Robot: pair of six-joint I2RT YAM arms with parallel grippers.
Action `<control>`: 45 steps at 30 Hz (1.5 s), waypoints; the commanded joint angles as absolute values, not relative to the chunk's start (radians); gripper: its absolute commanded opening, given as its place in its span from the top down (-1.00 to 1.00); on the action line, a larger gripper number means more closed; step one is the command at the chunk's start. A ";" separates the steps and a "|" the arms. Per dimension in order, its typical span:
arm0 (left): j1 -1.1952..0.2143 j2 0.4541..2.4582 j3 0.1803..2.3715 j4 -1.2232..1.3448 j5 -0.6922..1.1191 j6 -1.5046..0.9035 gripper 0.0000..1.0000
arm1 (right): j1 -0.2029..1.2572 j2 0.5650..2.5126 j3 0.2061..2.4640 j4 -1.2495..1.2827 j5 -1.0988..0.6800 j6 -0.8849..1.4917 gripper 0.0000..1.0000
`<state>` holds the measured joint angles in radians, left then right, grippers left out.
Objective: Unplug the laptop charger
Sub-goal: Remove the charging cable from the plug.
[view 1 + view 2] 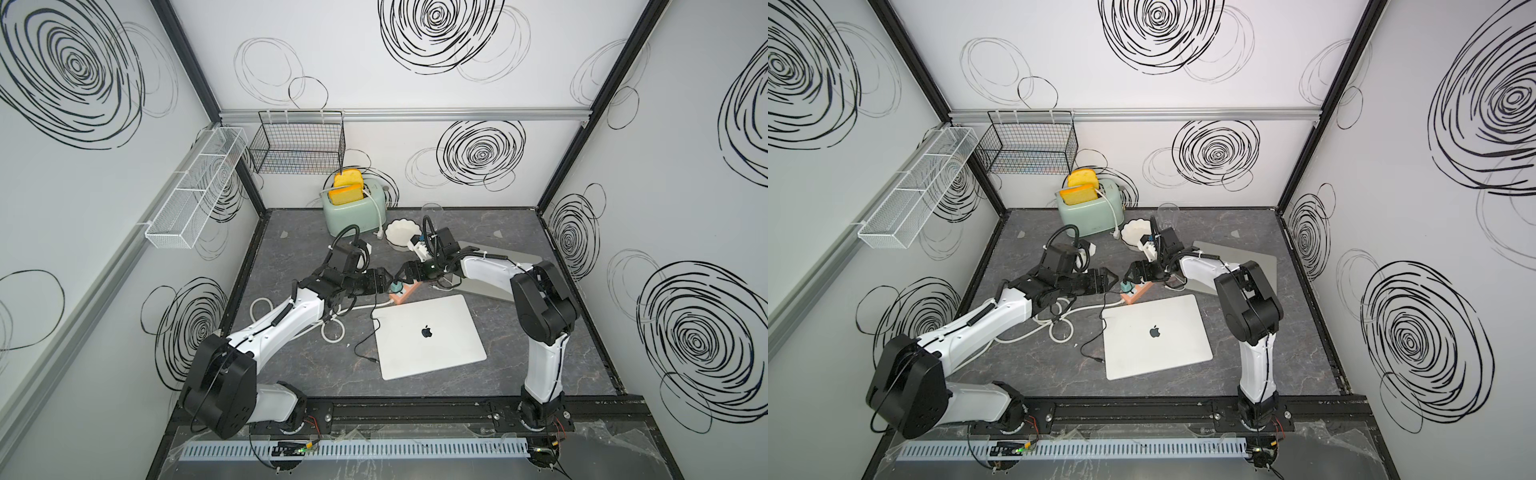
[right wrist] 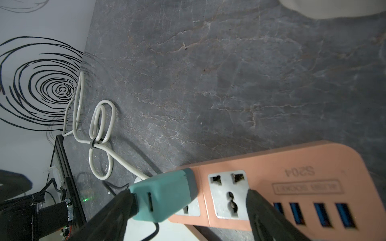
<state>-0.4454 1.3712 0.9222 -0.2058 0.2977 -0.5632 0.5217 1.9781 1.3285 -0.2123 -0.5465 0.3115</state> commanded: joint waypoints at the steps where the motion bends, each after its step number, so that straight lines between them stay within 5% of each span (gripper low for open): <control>1: -0.456 1.397 0.974 -0.147 0.307 -0.541 -0.55 | 0.521 2.001 1.359 -0.262 -0.521 0.285 -0.77; 33: -0.571 1.664 1.115 -0.102 0.098 -0.345 0.11 | 0.535 2.047 1.410 -0.413 -0.425 0.250 -0.76; 45: -0.583 1.661 1.111 -0.117 0.080 -0.304 0.68 | 0.534 2.062 1.424 -0.429 -0.424 0.250 -0.76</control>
<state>-0.5777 1.6630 1.0996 -0.1192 0.0917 -0.3271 0.5270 2.0140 1.4189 -0.3420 -0.4683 0.2726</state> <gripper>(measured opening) 0.165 0.879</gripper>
